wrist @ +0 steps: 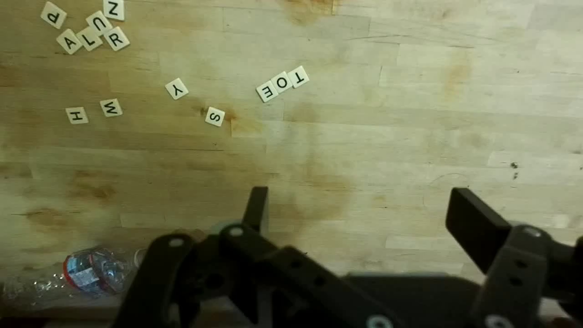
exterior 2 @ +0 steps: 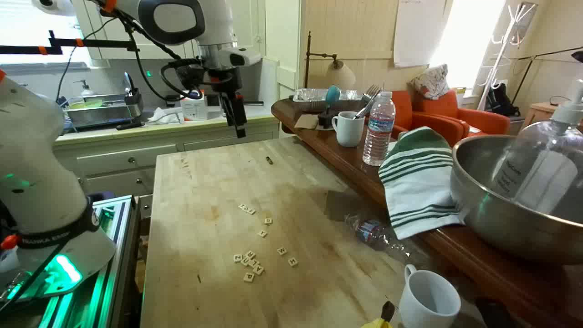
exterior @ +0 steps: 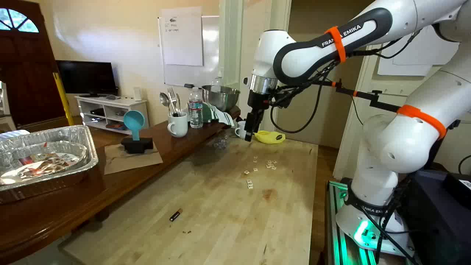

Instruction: Move the letter S to the letters on the left to spell the word TOES

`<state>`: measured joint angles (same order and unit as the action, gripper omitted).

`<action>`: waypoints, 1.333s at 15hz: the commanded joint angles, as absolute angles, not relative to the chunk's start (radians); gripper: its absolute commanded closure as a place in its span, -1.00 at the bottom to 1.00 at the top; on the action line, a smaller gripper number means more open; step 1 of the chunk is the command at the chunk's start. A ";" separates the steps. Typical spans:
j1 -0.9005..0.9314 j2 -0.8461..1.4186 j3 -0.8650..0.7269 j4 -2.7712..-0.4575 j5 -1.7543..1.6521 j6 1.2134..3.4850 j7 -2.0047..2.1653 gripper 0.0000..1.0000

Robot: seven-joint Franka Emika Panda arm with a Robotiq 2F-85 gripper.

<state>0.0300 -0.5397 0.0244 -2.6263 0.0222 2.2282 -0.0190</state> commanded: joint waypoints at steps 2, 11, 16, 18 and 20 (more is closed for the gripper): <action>0.032 -0.540 0.022 -2.625 0.021 2.225 -0.017 -1.00; -0.023 -0.505 0.015 -2.648 -0.016 2.259 0.023 -1.00; -0.056 -0.436 -0.031 -2.671 -0.001 2.288 -0.013 -1.00; -0.049 -0.404 -0.060 -2.687 0.008 2.336 -0.076 -1.00; -0.033 -0.371 -0.094 -2.708 0.016 2.400 -0.186 -1.00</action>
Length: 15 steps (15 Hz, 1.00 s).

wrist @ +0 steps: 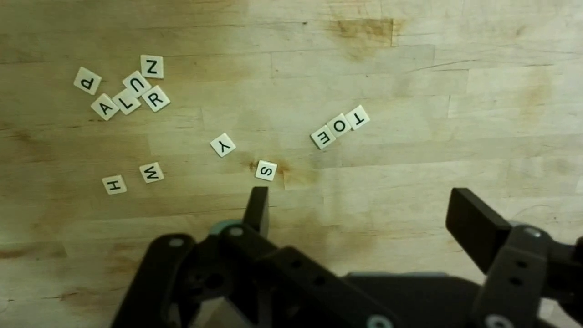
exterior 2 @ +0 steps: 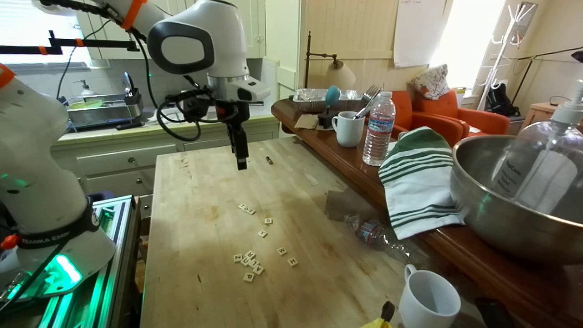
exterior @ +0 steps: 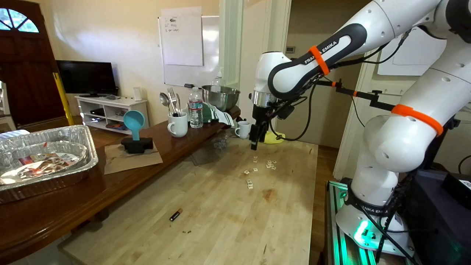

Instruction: Move the letter S to the letters on the left to spell the word TOES

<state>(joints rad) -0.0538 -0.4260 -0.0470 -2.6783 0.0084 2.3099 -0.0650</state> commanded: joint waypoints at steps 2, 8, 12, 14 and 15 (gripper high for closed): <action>-0.013 -0.328 -0.135 -2.715 0.044 2.438 -0.310 -1.00; -0.026 -0.296 -0.149 -2.707 0.034 2.435 -0.375 -1.00; -0.025 -0.303 -0.146 -2.705 0.033 2.435 -0.373 -1.00; -0.028 -0.279 -0.157 -2.720 0.014 2.482 -0.420 -1.00; -0.022 -0.263 -0.169 -2.718 0.027 2.507 -0.456 -1.00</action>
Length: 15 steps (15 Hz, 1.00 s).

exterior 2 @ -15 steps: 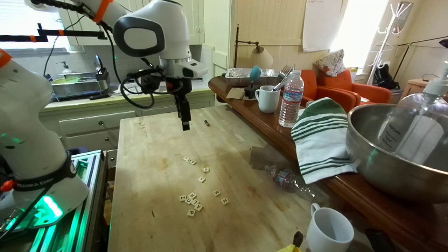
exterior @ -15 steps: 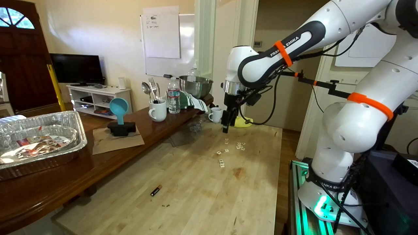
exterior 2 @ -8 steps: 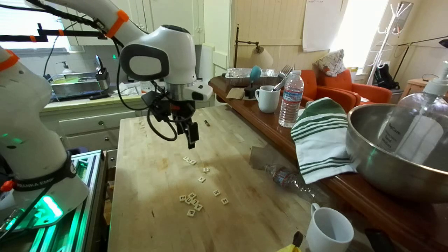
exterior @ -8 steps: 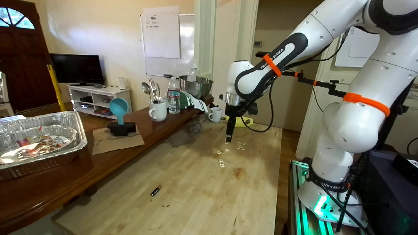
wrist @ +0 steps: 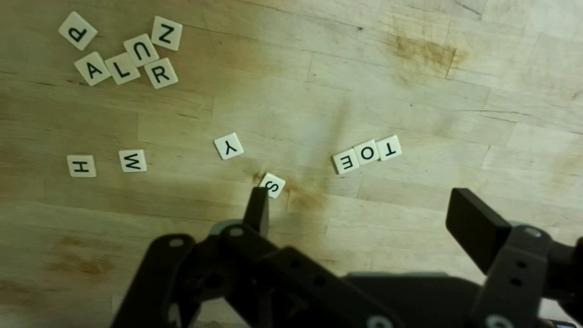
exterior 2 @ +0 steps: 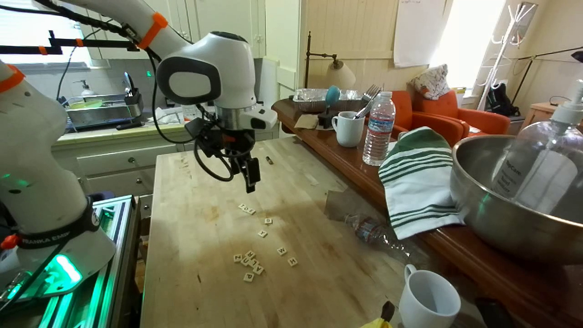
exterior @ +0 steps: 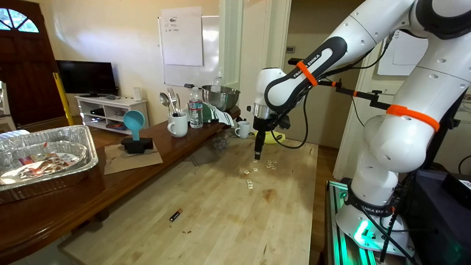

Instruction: Move the letter S to the letters on the left to spell the word TOES

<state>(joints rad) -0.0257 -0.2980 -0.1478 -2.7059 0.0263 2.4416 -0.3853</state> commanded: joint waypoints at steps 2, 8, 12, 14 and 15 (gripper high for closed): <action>-0.007 -0.243 -0.196 -2.714 0.051 2.534 -0.555 -1.00; 0.024 -0.164 -0.256 -2.697 0.202 2.548 -0.896 -0.49; 0.022 -0.132 -0.246 -2.704 0.286 2.614 -1.051 0.16; 0.027 -0.115 -0.240 -2.702 0.332 2.649 -1.128 0.43; 0.030 -0.103 -0.236 -2.700 0.352 2.667 -1.163 0.60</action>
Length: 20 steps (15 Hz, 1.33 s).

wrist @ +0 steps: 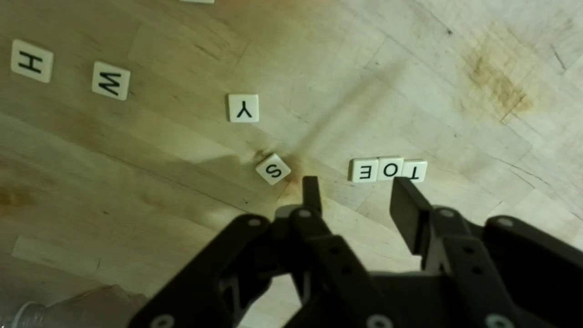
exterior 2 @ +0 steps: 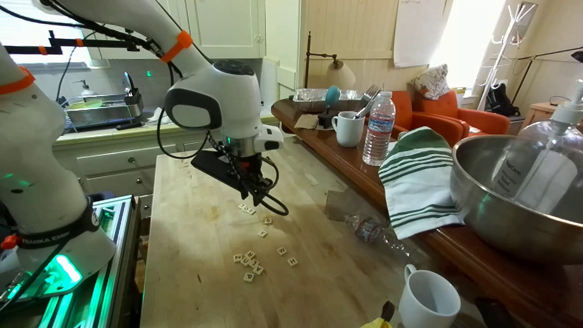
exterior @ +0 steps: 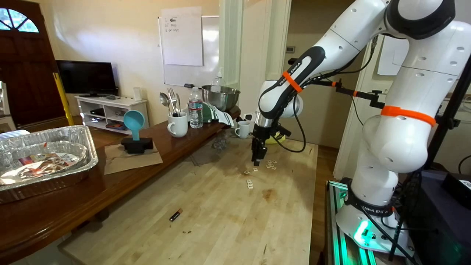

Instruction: Move the letter S to the letters on the left to spell the word TOES

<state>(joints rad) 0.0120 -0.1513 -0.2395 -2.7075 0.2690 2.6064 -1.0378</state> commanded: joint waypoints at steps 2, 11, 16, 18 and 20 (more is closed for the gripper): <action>0.032 -0.081 -0.226 -2.697 0.392 2.700 -1.227 0.87; 0.041 0.019 -0.222 -2.663 0.465 2.813 -1.367 1.00; 0.036 0.073 -0.214 -2.640 0.454 2.836 -1.401 1.00; 0.033 0.094 -0.209 -2.632 0.458 2.845 -1.413 1.00; 0.031 0.110 -0.203 -2.624 0.465 2.847 -1.427 1.00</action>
